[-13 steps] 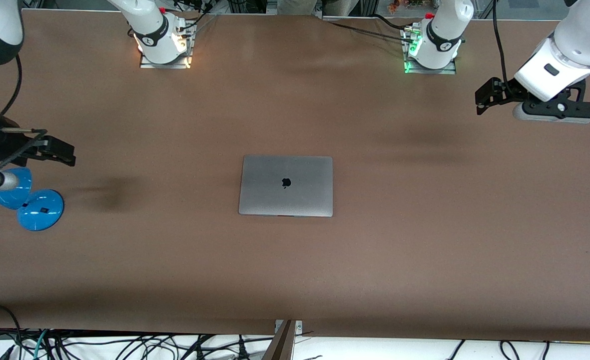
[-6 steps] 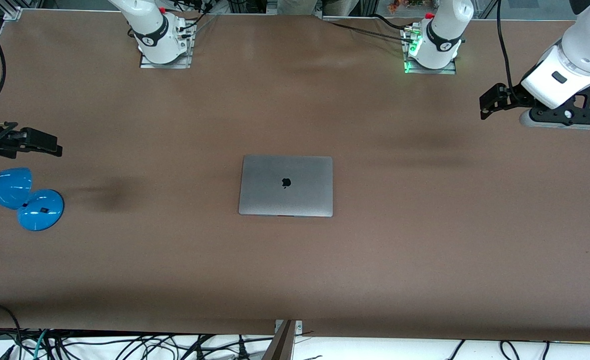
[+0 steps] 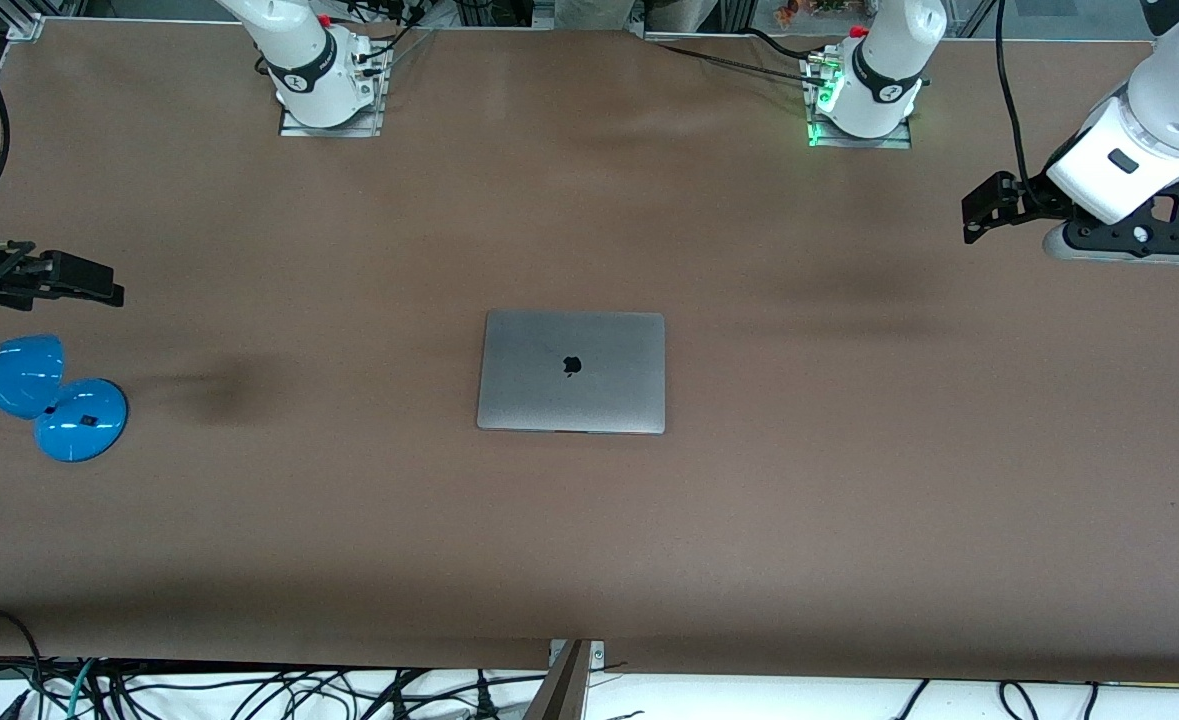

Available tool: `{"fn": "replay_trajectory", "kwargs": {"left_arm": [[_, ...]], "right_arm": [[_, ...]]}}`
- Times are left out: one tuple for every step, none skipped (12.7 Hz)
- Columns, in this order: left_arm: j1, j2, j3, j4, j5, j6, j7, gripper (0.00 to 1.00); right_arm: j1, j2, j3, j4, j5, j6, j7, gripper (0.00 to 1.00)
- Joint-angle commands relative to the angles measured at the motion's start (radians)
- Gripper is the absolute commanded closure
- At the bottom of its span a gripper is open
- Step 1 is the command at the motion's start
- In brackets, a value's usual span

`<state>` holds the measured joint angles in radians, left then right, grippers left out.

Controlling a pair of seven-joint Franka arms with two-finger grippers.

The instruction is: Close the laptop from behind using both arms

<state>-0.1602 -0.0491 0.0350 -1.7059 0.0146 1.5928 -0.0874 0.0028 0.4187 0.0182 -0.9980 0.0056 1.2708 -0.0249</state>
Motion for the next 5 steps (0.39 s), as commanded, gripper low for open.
{"fn": "replay_trajectory", "kwargs": {"left_arm": [[-0.008,0.023,0.009,0.034,-0.018,-0.014,0.012,0.00],[-0.008,0.025,0.009,0.037,-0.019,-0.014,0.014,0.00],[-0.007,0.038,0.011,0.061,-0.016,-0.014,0.012,0.00],[-0.002,0.057,0.011,0.080,-0.019,-0.016,0.009,0.00],[-0.001,0.064,0.011,0.087,-0.019,-0.017,0.008,0.00]], "right_arm": [[-0.004,-0.029,-0.007,-0.021,0.001,-0.011,-0.015,0.00],[-0.004,-0.031,-0.006,-0.021,0.001,-0.010,-0.013,0.00],[-0.004,-0.031,-0.006,-0.021,-0.001,-0.010,-0.012,0.00],[-0.004,-0.031,-0.006,-0.021,-0.001,-0.010,-0.012,0.00],[-0.004,-0.031,-0.006,-0.021,-0.001,-0.010,-0.012,0.00]]}}
